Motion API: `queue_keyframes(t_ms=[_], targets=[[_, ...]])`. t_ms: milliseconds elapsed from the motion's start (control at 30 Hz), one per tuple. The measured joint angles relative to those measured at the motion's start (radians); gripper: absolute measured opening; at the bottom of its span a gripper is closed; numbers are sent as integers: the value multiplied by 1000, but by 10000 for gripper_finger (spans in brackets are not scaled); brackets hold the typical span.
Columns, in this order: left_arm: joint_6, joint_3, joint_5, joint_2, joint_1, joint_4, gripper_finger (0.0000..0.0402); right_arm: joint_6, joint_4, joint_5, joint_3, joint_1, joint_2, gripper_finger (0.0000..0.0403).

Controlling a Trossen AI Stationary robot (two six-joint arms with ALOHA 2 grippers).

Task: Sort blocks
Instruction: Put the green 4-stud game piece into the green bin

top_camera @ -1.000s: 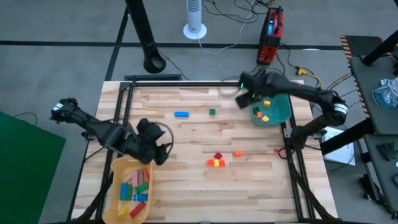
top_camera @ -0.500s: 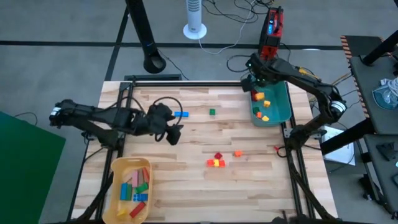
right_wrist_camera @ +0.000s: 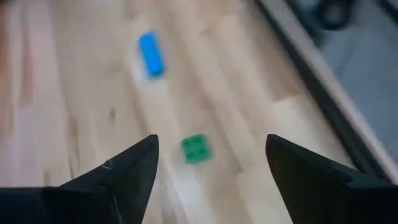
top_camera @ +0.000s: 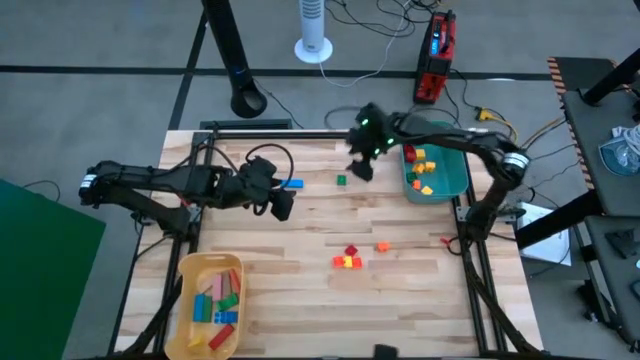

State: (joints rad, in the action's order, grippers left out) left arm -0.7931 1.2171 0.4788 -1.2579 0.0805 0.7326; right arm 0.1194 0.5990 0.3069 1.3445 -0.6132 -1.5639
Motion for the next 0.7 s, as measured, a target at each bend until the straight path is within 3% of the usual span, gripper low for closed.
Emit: queue_keyframes(t_ms=[200, 433, 700], targets=[[-63, 0, 0, 0, 1, 0, 259, 238, -6, 16, -3, 68, -148, 277], [-88, 0, 6, 0, 1, 0, 259, 230, -11, -7, 8, 102, -285, 303], [10, 0, 55, 0, -9, 4, 259, 183, -53, -144, 10, 118, -344, 328]])
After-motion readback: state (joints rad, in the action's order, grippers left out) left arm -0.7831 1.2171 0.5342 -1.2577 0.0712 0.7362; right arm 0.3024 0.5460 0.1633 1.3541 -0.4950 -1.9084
